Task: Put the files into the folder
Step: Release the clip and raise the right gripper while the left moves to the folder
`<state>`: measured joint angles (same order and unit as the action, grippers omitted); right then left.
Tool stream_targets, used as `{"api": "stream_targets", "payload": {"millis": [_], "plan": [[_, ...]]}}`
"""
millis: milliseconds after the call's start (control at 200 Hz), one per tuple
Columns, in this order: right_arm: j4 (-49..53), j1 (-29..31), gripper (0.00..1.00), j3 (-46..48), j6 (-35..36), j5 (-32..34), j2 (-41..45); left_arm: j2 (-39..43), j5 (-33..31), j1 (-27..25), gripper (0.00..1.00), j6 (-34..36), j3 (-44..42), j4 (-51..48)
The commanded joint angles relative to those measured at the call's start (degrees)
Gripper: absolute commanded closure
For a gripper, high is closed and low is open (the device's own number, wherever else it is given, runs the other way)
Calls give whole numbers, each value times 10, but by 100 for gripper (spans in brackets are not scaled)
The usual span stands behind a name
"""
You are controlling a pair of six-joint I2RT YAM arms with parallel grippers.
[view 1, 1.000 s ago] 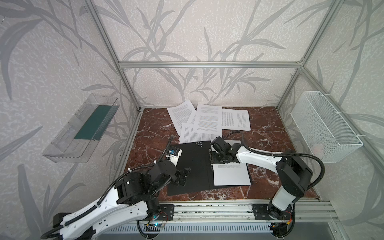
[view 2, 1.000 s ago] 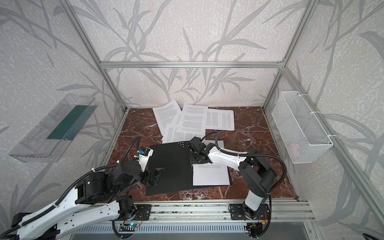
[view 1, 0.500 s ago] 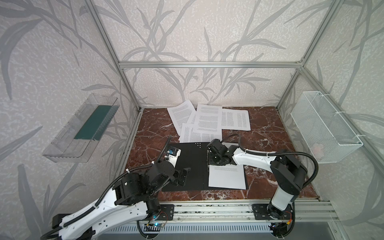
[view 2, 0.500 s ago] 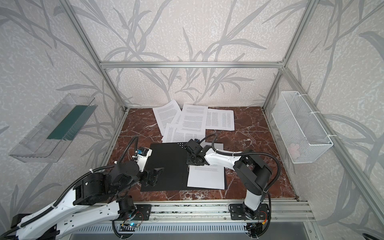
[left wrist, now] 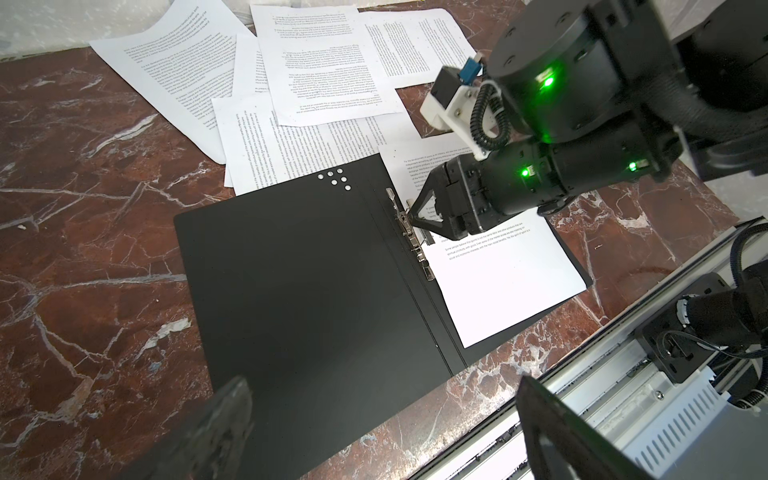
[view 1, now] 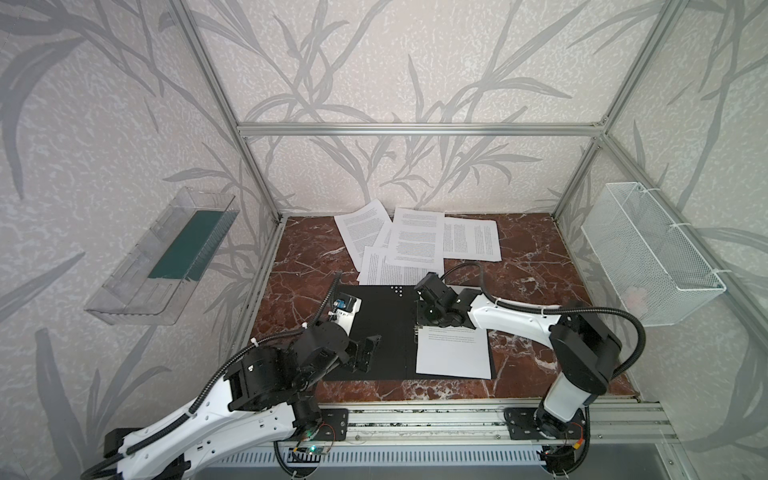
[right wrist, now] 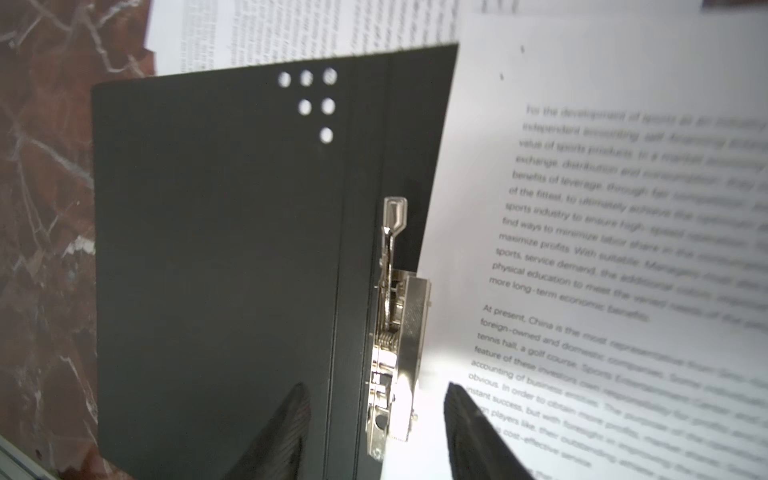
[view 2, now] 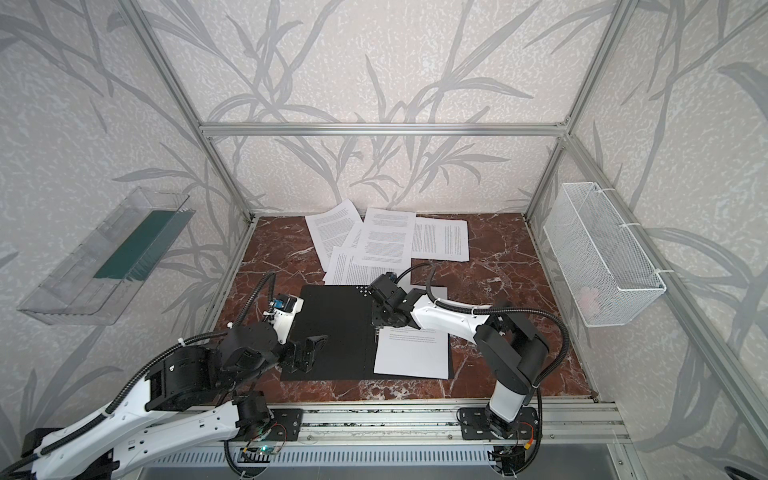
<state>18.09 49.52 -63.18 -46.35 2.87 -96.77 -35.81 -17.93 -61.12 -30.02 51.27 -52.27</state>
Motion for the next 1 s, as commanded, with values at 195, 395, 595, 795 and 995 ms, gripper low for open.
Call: {"api": "stream_targets", "payload": {"millis": [195,395,595,795,995], "plan": [[7,-108,0,-30,175,-39,144,11,21,1,1,-22,-25,43],[-8,-197,1,-5,202,-100,199,-53,14,3,1,-36,-63,174],[-4,-200,1,34,180,-81,246,-221,147,114,1,-29,-27,319],[10,-218,1,117,177,-38,304,-361,248,243,1,-34,27,401],[-91,-310,1,225,126,-146,222,-451,321,326,3,-34,75,394]]}}
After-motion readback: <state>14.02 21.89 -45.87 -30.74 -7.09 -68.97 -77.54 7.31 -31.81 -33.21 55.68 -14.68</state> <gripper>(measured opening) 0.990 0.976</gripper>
